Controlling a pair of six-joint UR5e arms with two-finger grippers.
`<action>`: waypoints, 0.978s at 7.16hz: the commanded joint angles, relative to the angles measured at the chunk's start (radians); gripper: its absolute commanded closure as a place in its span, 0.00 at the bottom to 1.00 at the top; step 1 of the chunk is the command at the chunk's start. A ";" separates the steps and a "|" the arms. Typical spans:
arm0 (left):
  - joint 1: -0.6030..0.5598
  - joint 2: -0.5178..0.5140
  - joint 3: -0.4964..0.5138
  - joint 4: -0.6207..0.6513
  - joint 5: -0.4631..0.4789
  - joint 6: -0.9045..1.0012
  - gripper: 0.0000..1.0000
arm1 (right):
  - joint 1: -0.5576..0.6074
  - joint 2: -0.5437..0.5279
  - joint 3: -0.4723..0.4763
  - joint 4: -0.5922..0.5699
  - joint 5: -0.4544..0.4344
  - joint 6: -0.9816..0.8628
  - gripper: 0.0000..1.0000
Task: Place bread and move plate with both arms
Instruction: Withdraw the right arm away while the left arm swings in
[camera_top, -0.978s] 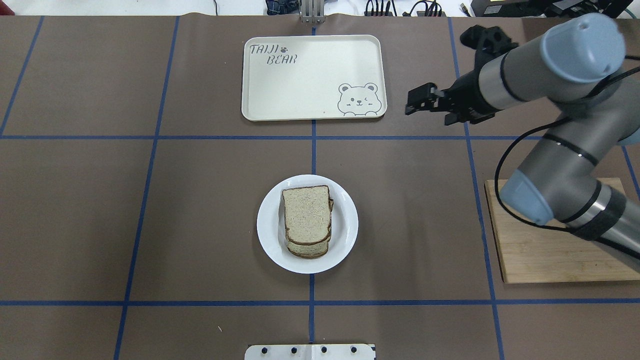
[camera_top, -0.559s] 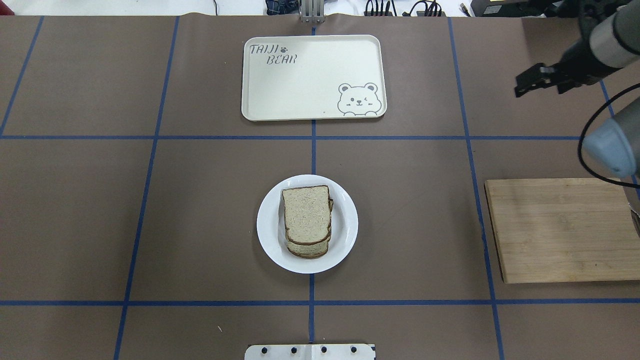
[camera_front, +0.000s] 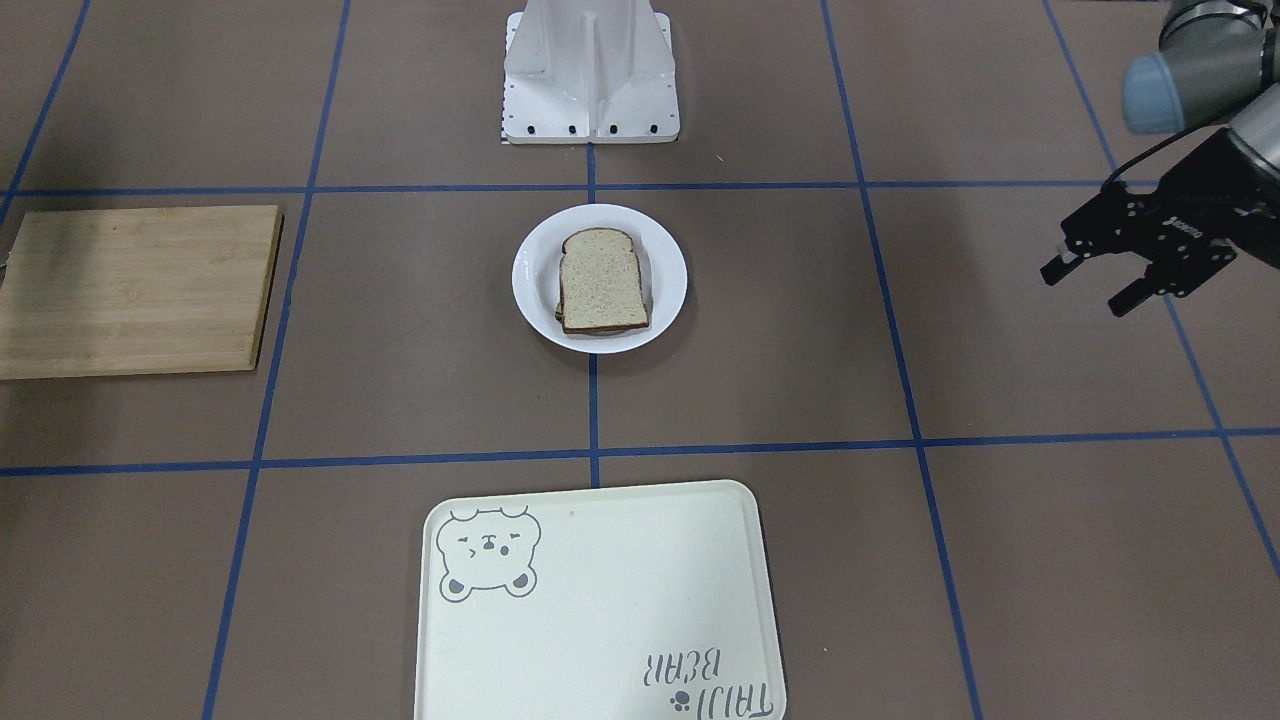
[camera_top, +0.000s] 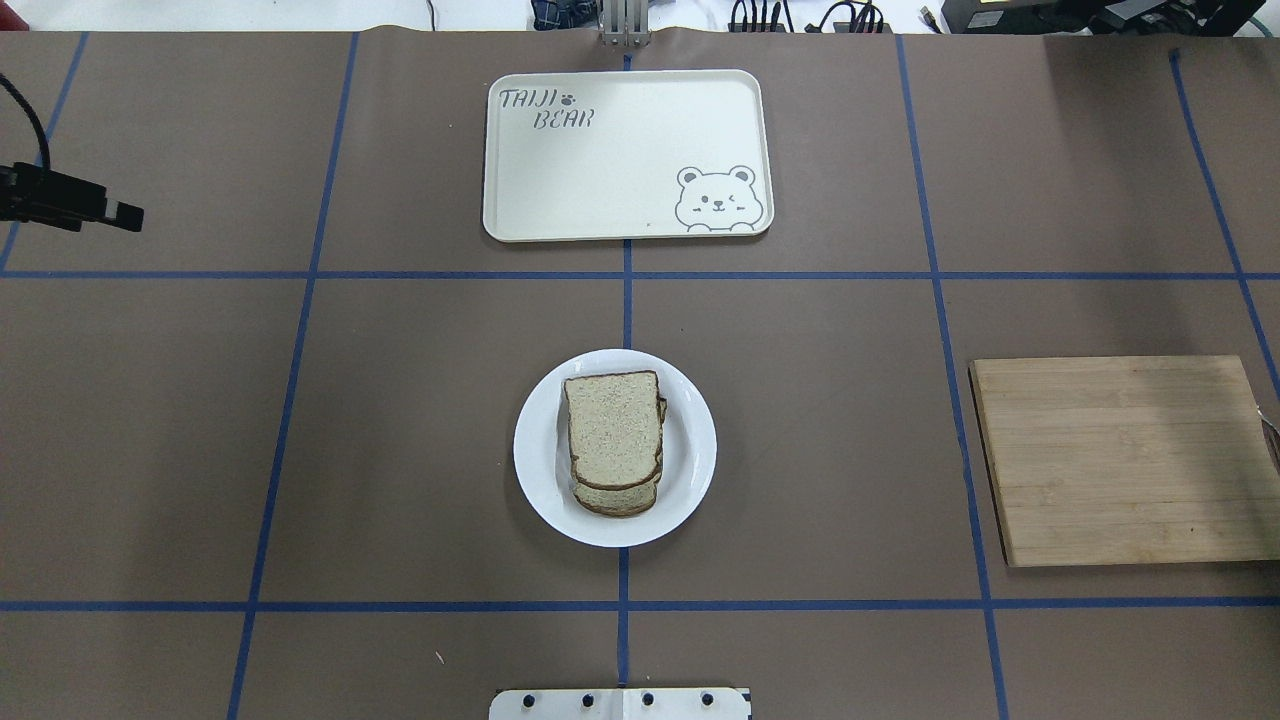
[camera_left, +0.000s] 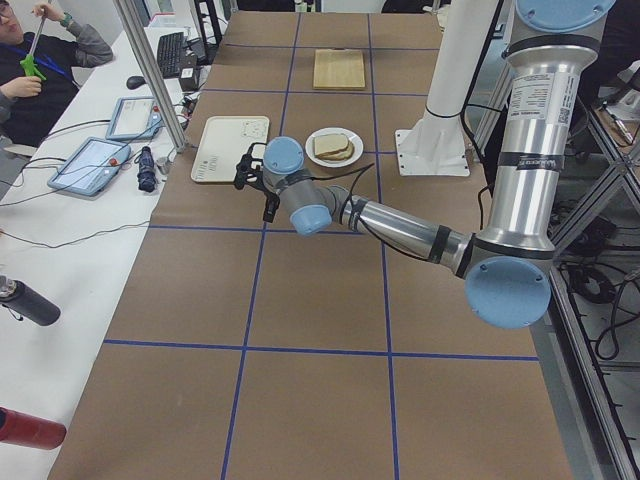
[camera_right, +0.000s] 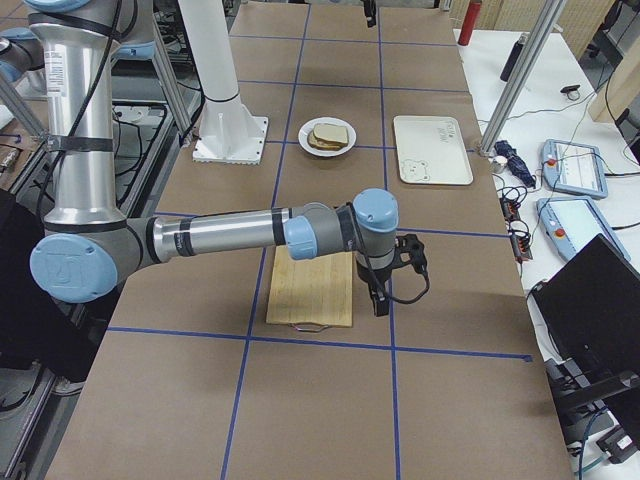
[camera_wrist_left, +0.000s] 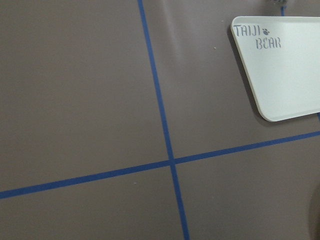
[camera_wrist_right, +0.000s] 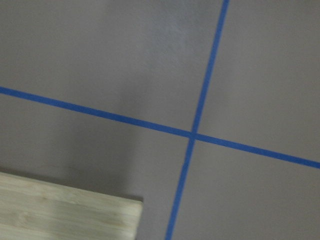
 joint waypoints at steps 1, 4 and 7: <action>0.152 -0.087 0.045 -0.078 0.035 -0.192 0.02 | 0.087 -0.117 -0.012 -0.021 -0.044 -0.101 0.00; 0.366 -0.178 0.154 -0.201 0.208 -0.282 0.02 | 0.128 -0.133 -0.007 -0.023 -0.040 -0.161 0.00; 0.527 -0.243 0.243 -0.463 0.304 -0.548 0.02 | 0.128 -0.127 -0.007 -0.023 -0.012 -0.155 0.00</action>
